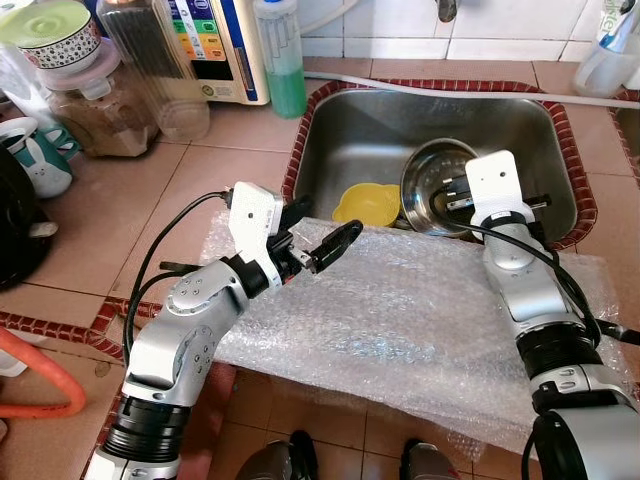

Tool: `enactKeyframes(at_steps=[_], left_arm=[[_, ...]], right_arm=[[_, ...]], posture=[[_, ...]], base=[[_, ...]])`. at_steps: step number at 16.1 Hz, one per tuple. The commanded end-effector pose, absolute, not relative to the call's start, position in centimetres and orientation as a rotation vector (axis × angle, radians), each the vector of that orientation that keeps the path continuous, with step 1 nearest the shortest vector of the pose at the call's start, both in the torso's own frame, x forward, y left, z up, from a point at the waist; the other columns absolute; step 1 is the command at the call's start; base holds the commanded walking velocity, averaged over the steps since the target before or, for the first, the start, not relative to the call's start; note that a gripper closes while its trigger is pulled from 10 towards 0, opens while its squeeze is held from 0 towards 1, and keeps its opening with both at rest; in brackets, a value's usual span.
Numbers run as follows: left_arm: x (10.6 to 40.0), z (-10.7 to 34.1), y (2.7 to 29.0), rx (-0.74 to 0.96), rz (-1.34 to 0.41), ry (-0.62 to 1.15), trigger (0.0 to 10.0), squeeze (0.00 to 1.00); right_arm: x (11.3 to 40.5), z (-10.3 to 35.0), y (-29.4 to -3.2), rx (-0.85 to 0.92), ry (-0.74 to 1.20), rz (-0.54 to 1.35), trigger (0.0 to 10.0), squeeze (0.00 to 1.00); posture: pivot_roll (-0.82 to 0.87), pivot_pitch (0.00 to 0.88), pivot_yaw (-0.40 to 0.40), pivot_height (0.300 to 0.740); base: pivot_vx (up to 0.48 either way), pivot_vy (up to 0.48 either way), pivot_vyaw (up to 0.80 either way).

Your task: Kitchen organization

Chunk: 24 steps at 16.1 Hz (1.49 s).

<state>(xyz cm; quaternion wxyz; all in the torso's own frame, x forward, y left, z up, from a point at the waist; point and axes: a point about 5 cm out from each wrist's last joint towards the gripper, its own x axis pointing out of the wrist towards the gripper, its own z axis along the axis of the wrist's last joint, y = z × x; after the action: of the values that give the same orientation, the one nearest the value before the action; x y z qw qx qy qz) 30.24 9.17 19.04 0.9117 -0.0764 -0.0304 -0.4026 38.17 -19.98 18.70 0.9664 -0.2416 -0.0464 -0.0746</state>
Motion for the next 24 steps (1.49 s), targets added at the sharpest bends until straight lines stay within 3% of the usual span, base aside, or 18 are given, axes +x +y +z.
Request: enactKeyframes(at_steps=[1,2,3,11,18,24], left_arm=[[30.0,19.0,9.2,-0.133,-0.841,-0.068,10.0,1.0],[30.0,19.0,9.2,-0.11,-0.841,-0.068,10.0,1.0],[30.1,19.0,9.2,-0.104,-0.84,-0.068,10.0,1.0],[30.3,18.7,9.5,-0.042,-0.829,-0.062,10.0,1.0],[30.3,18.6,9.4,-0.032,-0.823,-0.064,10.0,1.0],[30.2,18.6,9.3,-0.023,-0.828,-0.069,10.0,1.0]], right_arm=[[37.7,16.9,-21.0,-0.475,-0.018,-0.163,7.3,1.0],[37.7,16.7,-21.1,-0.472,-0.003,-0.166,9.5,1.0],[37.7,16.6,-21.2,-0.47,0.006,-0.17,10.0,1.0],[37.5,15.8,-21.6,-0.521,0.06,-0.16,10.0,1.0],[37.6,18.7,-22.7,-0.567,-0.082,-0.283,10.0,1.0],[37.8,18.8,-22.9,-0.611,-0.052,-0.295,10.0,1.0]], posture=[[-0.18,0.225,0.149,0.74],[-0.18,0.225,0.149,0.74],[-0.18,0.224,0.148,0.74],[-0.18,0.215,0.146,0.74],[-0.18,0.212,0.142,0.74],[-0.18,0.216,0.14,0.74]], base=[[0.0,0.0,0.0],[0.0,0.0,0.0],[0.0,0.0,0.0],[0.0,0.0,0.0],[0.0,0.0,0.0],[0.0,0.0,0.0]])
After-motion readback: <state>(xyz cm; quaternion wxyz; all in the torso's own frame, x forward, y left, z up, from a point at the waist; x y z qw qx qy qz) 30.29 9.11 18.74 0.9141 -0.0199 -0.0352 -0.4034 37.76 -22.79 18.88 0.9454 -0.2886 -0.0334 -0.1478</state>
